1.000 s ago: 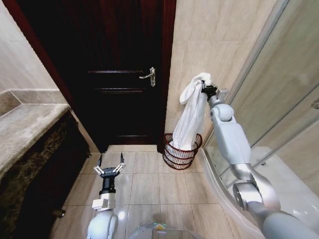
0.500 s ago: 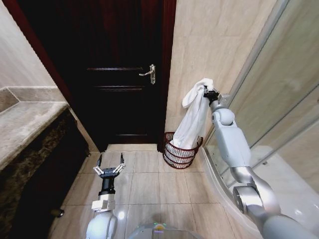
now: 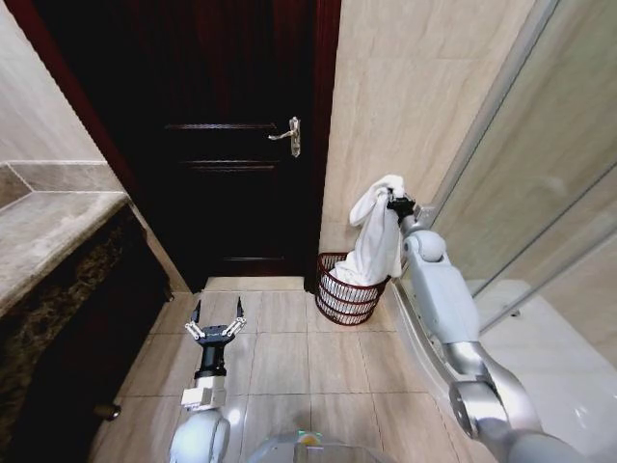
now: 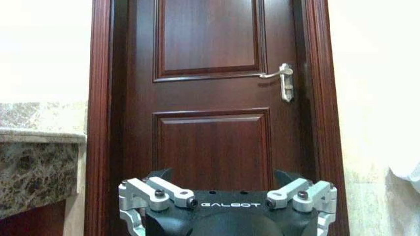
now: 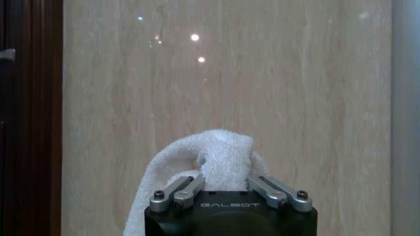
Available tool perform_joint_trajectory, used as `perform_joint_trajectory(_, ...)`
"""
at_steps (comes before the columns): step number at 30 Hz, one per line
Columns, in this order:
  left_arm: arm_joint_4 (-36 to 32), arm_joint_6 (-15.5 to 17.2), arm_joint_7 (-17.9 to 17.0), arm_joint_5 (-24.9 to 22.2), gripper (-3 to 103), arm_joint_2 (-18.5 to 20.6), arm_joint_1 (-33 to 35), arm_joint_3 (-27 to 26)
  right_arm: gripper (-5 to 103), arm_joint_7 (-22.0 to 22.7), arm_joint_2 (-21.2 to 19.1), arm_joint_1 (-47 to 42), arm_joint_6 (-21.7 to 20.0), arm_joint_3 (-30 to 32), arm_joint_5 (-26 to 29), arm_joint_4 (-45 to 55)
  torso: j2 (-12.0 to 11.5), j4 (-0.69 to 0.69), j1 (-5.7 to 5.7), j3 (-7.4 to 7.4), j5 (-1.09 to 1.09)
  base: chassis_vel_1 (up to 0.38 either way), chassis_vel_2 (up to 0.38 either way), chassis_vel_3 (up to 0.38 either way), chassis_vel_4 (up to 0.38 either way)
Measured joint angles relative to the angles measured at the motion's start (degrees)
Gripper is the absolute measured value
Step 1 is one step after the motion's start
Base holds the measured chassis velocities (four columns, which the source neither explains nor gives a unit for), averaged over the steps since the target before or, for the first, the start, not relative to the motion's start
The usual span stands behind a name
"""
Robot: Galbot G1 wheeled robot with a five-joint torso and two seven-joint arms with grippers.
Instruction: Discard the used towel into the hamper.
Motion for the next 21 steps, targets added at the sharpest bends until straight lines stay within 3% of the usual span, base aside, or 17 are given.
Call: perform_joint_trajectory(21,-0.7,-0.7,0.2,0.3,100,-0.2,1.0,-0.7,13,-1.4,3.8,-2.7,-0.3,2.1,-2.5,-5.7,-5.2,0.0,-2.12,-3.05,0.0,0.0,0.0,0.0,0.0)
